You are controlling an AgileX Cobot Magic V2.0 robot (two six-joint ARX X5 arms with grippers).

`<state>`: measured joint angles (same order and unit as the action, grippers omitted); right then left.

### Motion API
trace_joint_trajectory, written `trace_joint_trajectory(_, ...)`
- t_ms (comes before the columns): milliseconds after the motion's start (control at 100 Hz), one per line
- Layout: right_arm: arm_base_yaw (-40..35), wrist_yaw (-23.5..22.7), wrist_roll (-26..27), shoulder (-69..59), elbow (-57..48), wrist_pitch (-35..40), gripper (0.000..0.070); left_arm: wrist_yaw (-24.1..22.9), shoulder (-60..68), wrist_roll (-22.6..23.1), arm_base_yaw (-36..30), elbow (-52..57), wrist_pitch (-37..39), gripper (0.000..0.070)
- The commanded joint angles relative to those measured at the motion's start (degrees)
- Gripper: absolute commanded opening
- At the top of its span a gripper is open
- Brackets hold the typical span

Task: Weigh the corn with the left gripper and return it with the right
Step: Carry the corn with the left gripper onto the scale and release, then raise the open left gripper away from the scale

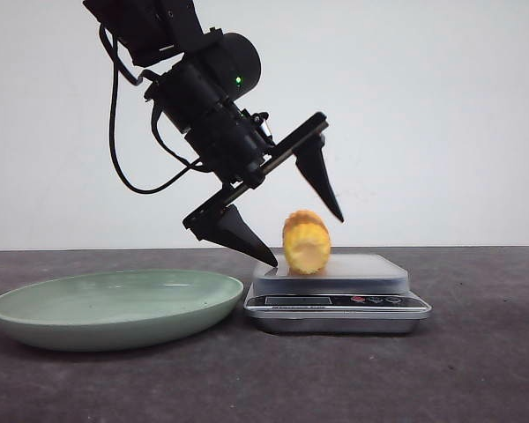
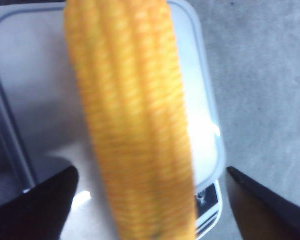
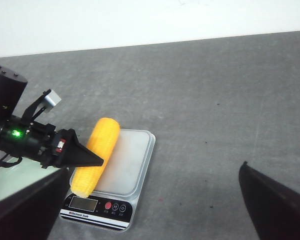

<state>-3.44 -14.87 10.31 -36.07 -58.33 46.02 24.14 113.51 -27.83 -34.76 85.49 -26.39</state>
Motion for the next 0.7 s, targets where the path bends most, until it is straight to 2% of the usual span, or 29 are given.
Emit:
trace_joint_trajectory(0,-0.2,0.0,-0.7,-0.2,-0.6,-0.5,0.0689,-0.2,2.0,-0.4,-0.2,1.2,-2.6,0.0697)
trace_joint_trajectory(190,-0.2,0.4,-2.8,-0.6,-0.5,-0.5,0.0689,-0.3,1.4,0.3,0.3,8.1,-10.2,0.07)
trace_joint_trajectory(440,-0.2,1.8,-4.8,-1.8,-0.5,-0.5,0.0689,-0.7,-3.9,3.8,0.4,16.9,-15.4,0.07)
trace_joint_trajectory(670,-0.2,1.3,-4.3,-3.7,-0.5,-0.5,0.0689,-4.9,-15.3,4.9,1.0,21.0,-20.2,0.07)
trace_joint_trajectory(690,-0.2,1.3,-4.3,-4.0,-0.5,-0.5,0.0689,-5.2,-16.8,5.3,1.0,21.0,-20.7,0.0665)
